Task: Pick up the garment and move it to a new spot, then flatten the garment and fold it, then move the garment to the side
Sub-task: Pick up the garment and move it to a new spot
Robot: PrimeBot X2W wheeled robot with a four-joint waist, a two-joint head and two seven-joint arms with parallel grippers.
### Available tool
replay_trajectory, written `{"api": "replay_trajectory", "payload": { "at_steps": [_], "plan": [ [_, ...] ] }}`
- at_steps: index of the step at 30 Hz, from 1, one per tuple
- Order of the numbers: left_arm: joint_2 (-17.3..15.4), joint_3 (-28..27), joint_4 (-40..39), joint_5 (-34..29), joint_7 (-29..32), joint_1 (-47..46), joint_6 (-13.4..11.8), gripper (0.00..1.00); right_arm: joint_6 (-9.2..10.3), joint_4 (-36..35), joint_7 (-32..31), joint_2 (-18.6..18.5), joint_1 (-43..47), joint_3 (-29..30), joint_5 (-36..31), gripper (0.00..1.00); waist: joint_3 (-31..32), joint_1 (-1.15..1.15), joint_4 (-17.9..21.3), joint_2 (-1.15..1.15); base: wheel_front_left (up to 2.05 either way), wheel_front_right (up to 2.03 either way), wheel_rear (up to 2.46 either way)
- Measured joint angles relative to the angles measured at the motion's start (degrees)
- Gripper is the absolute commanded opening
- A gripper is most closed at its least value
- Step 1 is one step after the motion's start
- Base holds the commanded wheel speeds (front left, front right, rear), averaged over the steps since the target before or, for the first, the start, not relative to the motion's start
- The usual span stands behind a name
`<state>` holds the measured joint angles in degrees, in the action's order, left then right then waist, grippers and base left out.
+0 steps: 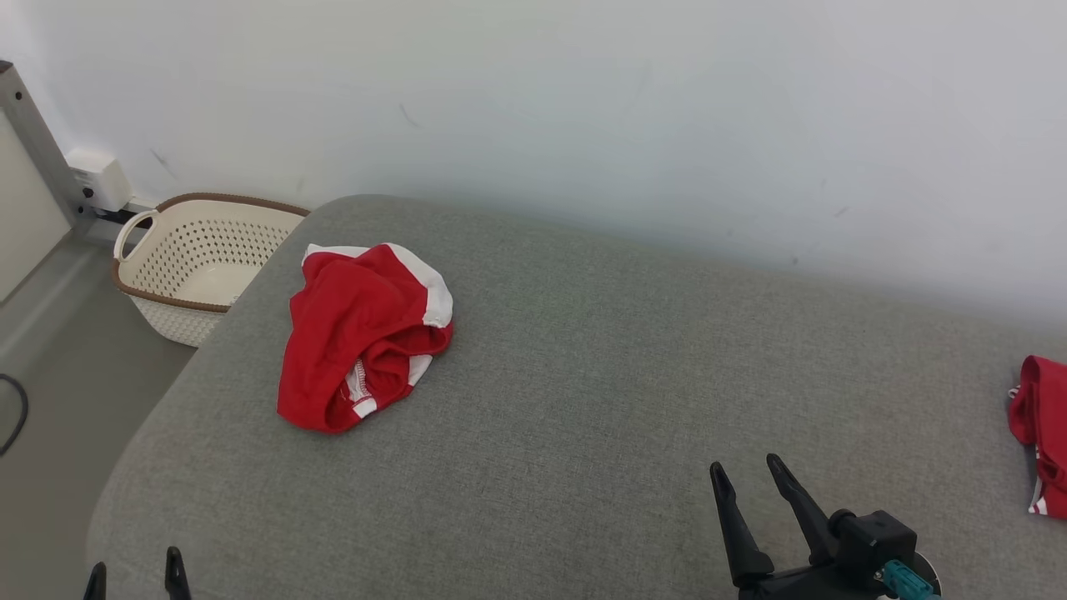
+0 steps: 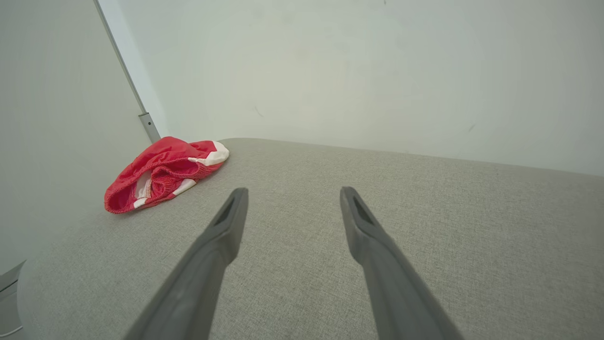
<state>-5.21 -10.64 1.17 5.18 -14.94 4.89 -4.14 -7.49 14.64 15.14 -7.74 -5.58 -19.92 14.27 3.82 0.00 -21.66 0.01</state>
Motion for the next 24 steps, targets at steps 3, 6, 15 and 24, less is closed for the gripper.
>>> {"api": "replay_trajectory", "payload": {
  "at_steps": [3,6,15,24],
  "plan": [
    [-0.1,0.1,0.0,0.0,0.0,0.1,0.0,1.0,0.0,0.0,0.0,0.0,0.0,-0.1,0.1,1.0,0.0,0.0,-0.4,0.0,0.0,0.0,0.0],
    [-0.1,0.2,0.0,0.2,0.0,0.1,-0.1,1.0,0.0,0.0,0.0,0.0,-0.1,-0.4,0.1,1.0,-0.1,0.0,-0.3,0.0,0.0,0.0,0.0],
    [-0.6,0.8,-0.1,1.5,0.0,-1.7,0.9,1.0,0.0,-0.3,0.0,0.0,-0.7,-1.1,0.4,1.0,-0.5,0.0,1.1,0.0,0.0,0.0,0.0],
    [-3.4,2.5,1.8,2.3,0.5,-10.5,3.6,1.0,0.0,-0.7,0.0,-0.2,-1.2,-2.2,0.4,1.0,-1.4,0.0,3.3,0.0,0.0,0.0,0.0]
  ]
}}
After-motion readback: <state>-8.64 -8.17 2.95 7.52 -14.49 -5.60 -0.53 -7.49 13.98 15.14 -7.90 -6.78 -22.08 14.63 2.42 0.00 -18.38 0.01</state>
